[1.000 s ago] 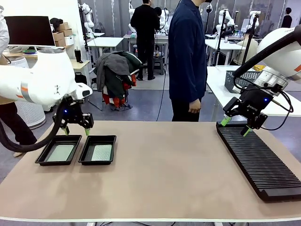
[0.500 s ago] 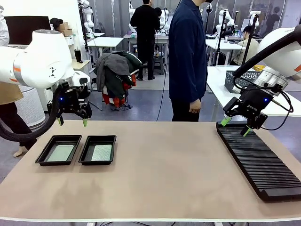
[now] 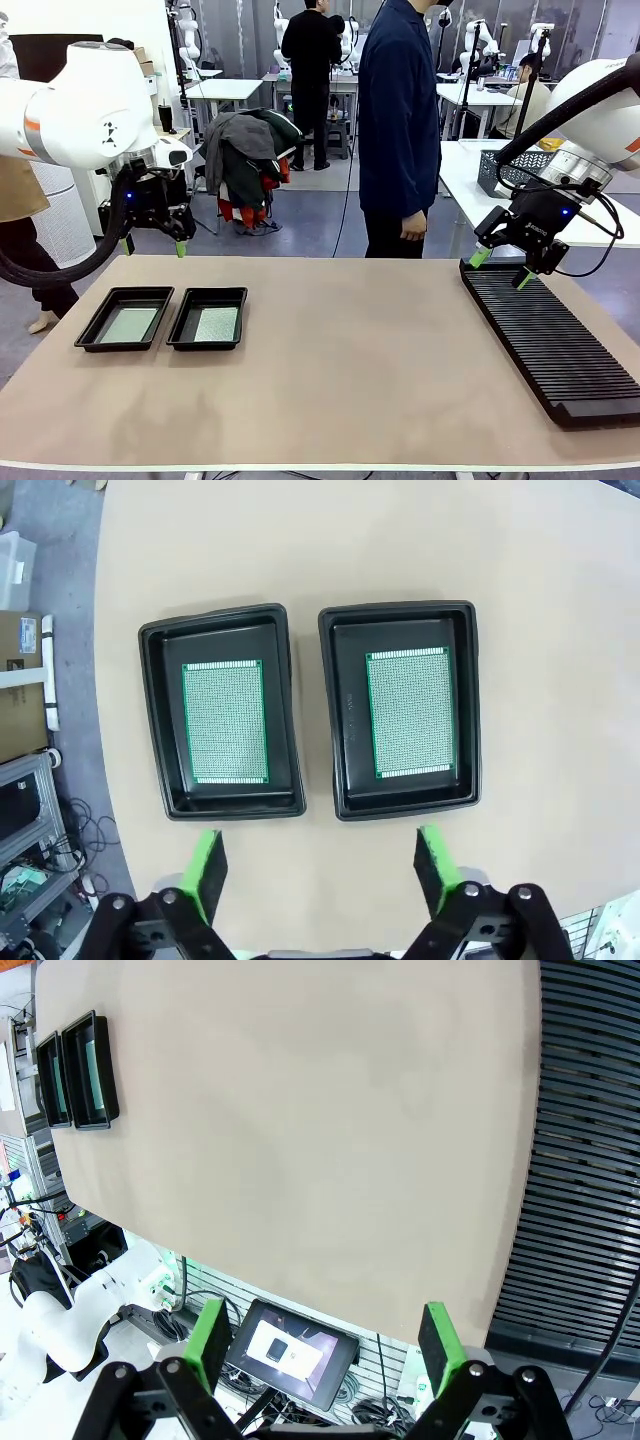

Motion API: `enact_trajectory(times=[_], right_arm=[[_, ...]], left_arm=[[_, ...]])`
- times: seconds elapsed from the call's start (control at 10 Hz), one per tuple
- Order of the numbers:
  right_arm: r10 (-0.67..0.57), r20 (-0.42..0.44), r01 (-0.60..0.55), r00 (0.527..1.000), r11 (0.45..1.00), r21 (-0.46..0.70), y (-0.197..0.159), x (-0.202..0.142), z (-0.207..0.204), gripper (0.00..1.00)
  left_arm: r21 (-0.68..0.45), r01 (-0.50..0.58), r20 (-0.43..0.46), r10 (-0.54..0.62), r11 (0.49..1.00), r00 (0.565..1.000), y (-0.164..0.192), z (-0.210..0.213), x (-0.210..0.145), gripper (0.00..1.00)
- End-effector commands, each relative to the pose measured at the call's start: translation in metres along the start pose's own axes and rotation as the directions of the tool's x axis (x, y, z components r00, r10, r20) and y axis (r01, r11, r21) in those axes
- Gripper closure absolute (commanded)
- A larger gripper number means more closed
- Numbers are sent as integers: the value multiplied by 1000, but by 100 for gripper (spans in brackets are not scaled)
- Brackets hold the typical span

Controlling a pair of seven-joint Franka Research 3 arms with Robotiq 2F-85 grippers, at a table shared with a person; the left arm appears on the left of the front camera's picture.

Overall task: Inspect and transfer BCBs to ESD trays.
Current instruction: Pick up the ESD tray and place it on the left side of the table.

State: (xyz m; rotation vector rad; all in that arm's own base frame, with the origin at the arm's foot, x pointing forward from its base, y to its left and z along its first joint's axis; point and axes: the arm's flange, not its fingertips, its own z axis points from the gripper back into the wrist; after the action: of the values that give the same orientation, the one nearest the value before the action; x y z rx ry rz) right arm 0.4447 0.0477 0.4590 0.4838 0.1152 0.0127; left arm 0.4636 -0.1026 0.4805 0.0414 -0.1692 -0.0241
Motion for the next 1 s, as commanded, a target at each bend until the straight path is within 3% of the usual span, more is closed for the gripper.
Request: enact_trajectory(times=[0.0,0.9], right_arm=[[-21,17,21,1000,1000,1,2,0,-1,0],[-21,17,21,1000,1000,1,2,0,-1,0]], left_arm=[[-1,-3,0,3,1000,1000,0,-4,0,0],[-1,-3,0,3,1000,1000,0,-4,0,0]])
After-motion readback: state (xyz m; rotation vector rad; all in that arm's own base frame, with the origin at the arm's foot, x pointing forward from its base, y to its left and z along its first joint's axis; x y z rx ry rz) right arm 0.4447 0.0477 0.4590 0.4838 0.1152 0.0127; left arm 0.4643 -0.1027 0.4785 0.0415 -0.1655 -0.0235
